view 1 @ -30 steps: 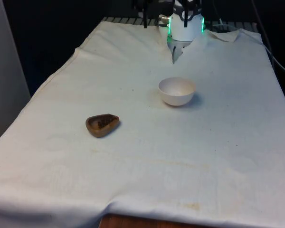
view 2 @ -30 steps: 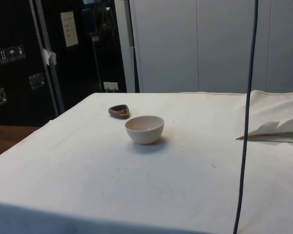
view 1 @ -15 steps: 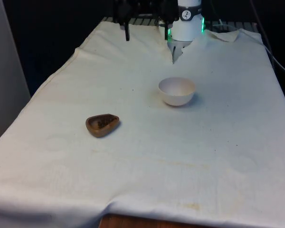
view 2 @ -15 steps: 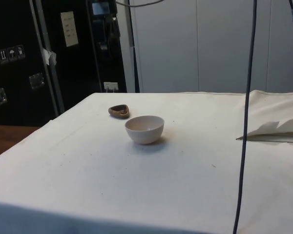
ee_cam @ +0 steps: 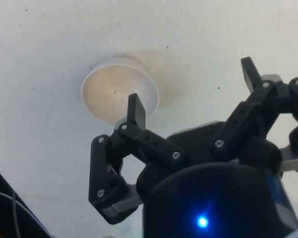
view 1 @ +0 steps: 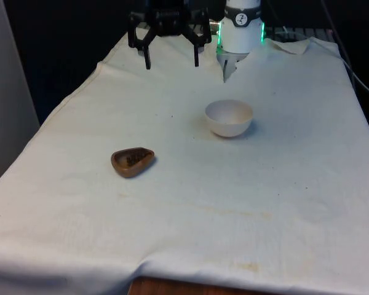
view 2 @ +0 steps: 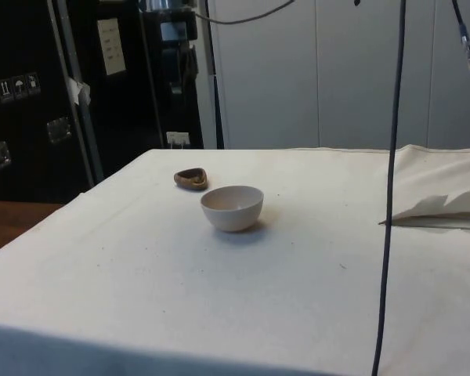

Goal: Pour the coffee beans from the cup into the bowl.

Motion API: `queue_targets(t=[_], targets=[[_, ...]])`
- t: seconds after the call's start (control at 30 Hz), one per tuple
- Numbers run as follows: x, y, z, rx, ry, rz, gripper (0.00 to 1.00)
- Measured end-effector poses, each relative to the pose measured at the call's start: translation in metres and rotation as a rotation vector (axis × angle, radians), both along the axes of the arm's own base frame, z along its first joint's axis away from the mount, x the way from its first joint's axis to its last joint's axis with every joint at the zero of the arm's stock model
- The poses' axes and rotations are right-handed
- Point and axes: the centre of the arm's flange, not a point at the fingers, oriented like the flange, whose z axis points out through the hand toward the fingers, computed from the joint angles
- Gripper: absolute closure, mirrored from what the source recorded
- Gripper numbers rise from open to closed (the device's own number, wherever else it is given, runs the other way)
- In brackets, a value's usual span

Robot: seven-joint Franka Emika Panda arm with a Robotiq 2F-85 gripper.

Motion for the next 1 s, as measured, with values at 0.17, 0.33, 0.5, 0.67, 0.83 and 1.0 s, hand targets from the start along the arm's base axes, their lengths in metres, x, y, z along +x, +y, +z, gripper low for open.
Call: queue_targets(t=[0.17,0.33,0.5,0.67,0.83,1.0], targets=[[0.004,-0.001,-0.009,-0.006,-0.011,0.038,0.00],[0.007,-0.001,-0.019,-0.012,-0.017,0.074,0.00],[0.010,-0.001,-0.030,-0.017,-0.018,0.105,0.00],[0.012,-0.003,-0.046,-0.024,-0.013,0.148,0.00],[0.012,-0.009,-0.058,-0.027,-0.013,0.184,0.00],[0.013,-0.014,-0.067,-0.026,-0.015,0.213,0.00]])
